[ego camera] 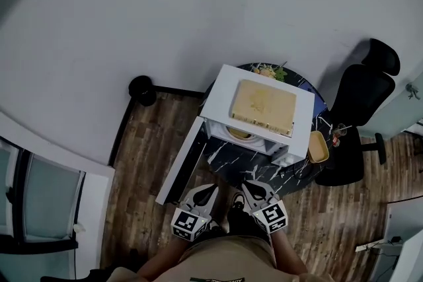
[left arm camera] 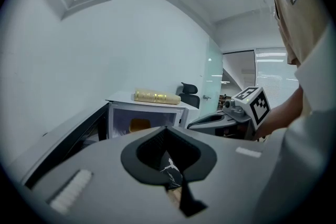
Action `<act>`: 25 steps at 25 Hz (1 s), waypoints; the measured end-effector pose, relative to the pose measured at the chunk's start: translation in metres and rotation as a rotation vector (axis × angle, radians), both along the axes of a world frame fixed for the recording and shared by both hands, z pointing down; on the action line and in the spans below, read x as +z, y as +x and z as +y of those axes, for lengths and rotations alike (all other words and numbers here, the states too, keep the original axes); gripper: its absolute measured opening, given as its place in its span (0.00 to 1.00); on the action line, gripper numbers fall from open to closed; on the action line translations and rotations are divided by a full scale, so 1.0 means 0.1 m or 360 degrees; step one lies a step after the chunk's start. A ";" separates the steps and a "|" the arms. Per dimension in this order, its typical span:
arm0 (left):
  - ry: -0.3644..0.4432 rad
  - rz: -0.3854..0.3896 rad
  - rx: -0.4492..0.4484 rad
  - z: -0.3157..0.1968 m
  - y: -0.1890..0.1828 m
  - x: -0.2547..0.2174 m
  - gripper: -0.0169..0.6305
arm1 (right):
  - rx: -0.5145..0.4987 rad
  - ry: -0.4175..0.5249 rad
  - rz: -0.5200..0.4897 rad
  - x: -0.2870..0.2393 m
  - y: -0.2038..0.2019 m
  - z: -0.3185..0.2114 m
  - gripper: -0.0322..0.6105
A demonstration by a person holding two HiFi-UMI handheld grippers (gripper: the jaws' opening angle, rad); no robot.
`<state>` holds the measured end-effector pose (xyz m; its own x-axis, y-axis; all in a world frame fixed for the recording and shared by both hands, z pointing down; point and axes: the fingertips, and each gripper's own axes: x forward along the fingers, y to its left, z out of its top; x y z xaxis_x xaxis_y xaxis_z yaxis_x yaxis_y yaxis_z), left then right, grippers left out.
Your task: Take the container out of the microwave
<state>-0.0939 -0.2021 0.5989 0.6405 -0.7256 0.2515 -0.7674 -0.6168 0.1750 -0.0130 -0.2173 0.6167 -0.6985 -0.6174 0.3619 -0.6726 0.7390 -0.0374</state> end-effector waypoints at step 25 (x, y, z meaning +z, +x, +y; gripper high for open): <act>-0.0135 -0.0066 -0.0224 -1.02 0.44 -0.05 0.04 | -0.0397 0.0293 0.0512 0.57 -0.07 -1.35 0.06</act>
